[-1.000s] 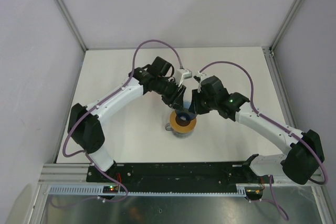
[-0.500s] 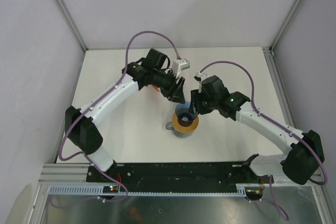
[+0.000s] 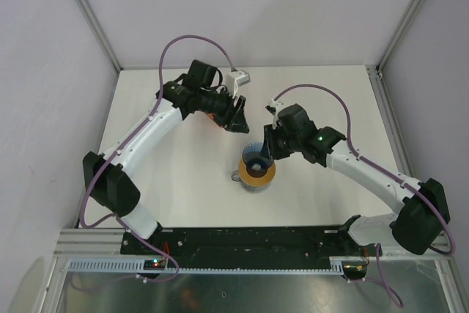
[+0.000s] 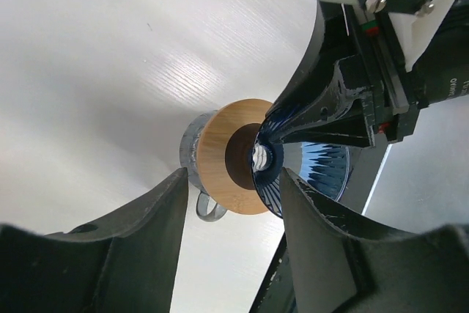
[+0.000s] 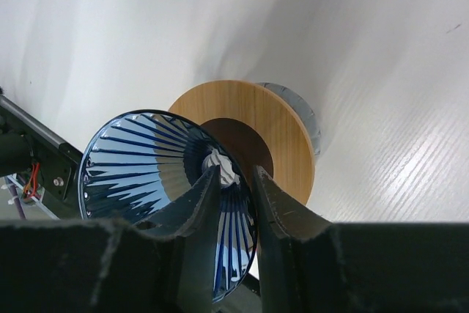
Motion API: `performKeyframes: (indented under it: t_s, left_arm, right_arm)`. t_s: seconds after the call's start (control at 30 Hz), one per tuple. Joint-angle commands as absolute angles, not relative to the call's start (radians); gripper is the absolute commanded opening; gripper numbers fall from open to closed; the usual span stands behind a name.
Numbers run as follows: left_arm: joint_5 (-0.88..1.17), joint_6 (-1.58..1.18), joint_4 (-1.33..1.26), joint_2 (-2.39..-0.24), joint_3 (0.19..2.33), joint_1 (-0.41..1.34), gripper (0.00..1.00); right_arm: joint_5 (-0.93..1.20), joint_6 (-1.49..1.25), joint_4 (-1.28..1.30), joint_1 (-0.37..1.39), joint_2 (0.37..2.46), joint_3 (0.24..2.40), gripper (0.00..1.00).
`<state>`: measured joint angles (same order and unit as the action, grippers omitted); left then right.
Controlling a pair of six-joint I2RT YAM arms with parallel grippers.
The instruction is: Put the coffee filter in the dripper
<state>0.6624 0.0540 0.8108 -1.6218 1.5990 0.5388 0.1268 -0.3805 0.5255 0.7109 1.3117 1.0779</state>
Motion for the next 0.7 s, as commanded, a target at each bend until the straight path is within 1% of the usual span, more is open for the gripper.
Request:
performKeyframes:
  t_s: [0.0, 0.1, 0.3, 0.47, 0.6, 0.67]
  left_arm:
    - [0.689, 0.074, 0.806, -1.573, 1.638, 0.529, 0.58]
    - [0.685, 0.077, 0.806, -1.575, 1.641, 0.520, 0.58]
    - [0.617, 0.097, 0.807, -1.596, 1.656, 0.482, 0.57]
    - [0.479, 0.139, 0.769, -1.648, 1.698, 0.442, 0.57]
    - [0.379, 0.235, 0.739, -1.695, 1.735, 0.427, 0.59]
    - [0.359, 0.340, 0.727, -1.715, 1.740, 0.422, 0.61]
  right_arm:
    - [0.149, -0.371, 0.493, 0.720, 1.327, 1.128, 0.28]
    - [0.142, -0.369, 0.497, 0.722, 1.332, 1.134, 0.30]
    - [0.122, -0.350, 0.511, 0.713, 1.296, 1.139, 0.46]
    - [0.123, -0.307, 0.493, 0.712, 1.220, 1.157, 0.54]
    - [0.121, -0.254, 0.474, 0.709, 1.158, 1.166, 0.61]
    - [0.115, -0.229, 0.476, 0.707, 1.135, 1.167, 0.63]
